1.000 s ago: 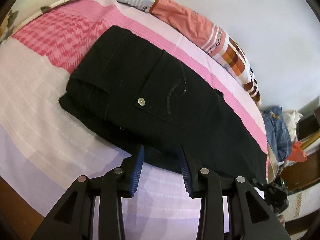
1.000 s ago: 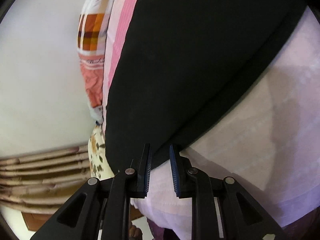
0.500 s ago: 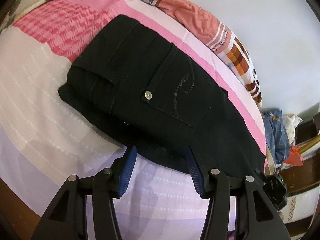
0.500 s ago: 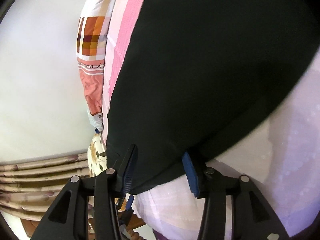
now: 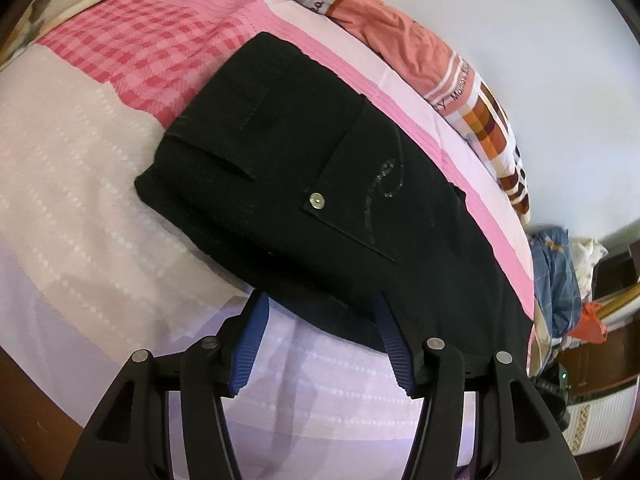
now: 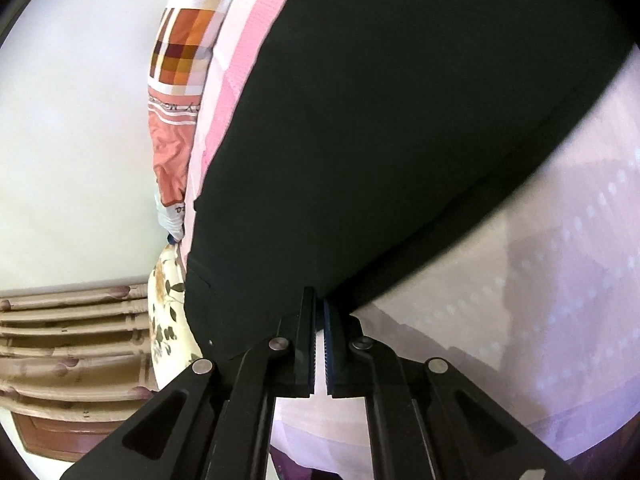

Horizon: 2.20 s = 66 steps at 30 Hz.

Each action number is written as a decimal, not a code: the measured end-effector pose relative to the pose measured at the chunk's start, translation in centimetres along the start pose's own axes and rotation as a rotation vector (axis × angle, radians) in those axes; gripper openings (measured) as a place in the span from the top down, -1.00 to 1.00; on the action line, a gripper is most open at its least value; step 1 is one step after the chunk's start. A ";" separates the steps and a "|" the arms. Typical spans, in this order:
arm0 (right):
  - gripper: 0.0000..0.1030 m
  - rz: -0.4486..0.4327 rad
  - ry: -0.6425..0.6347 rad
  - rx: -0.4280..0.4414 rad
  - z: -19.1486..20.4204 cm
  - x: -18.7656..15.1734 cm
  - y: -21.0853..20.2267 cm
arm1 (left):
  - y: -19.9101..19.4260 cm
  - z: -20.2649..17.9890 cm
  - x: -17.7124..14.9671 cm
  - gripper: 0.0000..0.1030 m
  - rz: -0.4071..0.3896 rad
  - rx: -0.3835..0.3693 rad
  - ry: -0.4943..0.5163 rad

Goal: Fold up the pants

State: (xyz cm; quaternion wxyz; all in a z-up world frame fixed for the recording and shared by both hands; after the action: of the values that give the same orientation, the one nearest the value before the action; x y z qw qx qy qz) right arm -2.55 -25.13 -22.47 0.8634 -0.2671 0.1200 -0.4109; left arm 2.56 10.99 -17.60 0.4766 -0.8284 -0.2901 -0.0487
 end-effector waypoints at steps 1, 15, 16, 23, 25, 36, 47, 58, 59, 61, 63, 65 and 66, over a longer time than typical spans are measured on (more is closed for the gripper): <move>0.94 0.000 0.002 -0.002 0.1 0.1 0.1 | 0.1 0.1 0.0 -0.12 0.002 0.000 -0.007; 0.38 0.053 0.008 0.097 2.8 -0.5 2.6 | 0.8 0.7 -0.3 -0.19 0.033 0.008 -0.039; 0.38 0.064 -0.002 0.096 3.2 -0.7 3.1 | 0.8 0.7 -0.3 -0.19 0.033 0.009 -0.039; 0.88 0.140 -0.112 0.020 4.8 -2.0 6.7 | 1.0 0.7 -0.1 -0.25 0.036 0.010 -0.039; 0.89 0.149 -0.121 0.027 4.8 -2.1 6.2 | 1.0 0.8 0.0 -0.25 0.036 0.015 -0.044; 0.82 0.176 -0.092 0.060 4.6 -2.3 5.8 | 0.8 1.7 0.4 -0.30 0.024 0.016 -0.054; 0.41 -0.123 0.170 0.189 -2.3 3.7 -4.1 | 0.6 2.3 0.9 -0.36 0.009 0.008 -0.074; 0.95 -0.183 0.050 0.032 -4.6 4.9 -6.7 | 0.5 2.5 1.2 -0.37 0.004 0.024 -0.083; 0.96 -0.179 0.056 0.040 -4.9 4.9 -6.7 | 0.6 2.5 1.2 -0.37 0.003 0.024 -0.087; 0.95 -0.178 0.072 0.073 -5.0 5.1 -6.5 | 0.6 2.6 1.3 -0.37 0.001 0.025 -0.087; 0.79 -0.199 0.127 0.137 -5.4 5.6 -6.8 | 0.6 2.6 1.4 -0.37 0.001 0.031 -0.081; 0.60 -0.238 0.220 0.202 -6.7 6.2 -8.0 | 0.5 2.7 1.4 -0.37 0.001 0.035 -0.079; 0.53 -0.272 0.254 0.236 -7.3 6.7 -9.1 | 0.5 2.7 1.5 -0.37 0.002 0.036 -0.080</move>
State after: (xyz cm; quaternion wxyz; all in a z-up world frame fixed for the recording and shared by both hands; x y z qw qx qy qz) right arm -7.28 -37.69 -23.40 0.8031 -0.1240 0.1419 -0.5653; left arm 3.51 13.63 -18.95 0.4795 -0.8213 -0.3089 -0.0099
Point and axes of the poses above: each gripper's, at about its wrist camera, not at the fingertips, and y roughly the way its jaws point, z to its left, x to its top, the point moved 5 cm from there along y, roughly the way its jaws point, and after that the axes turned 5 degrees about -z, right-handed, at the moved point
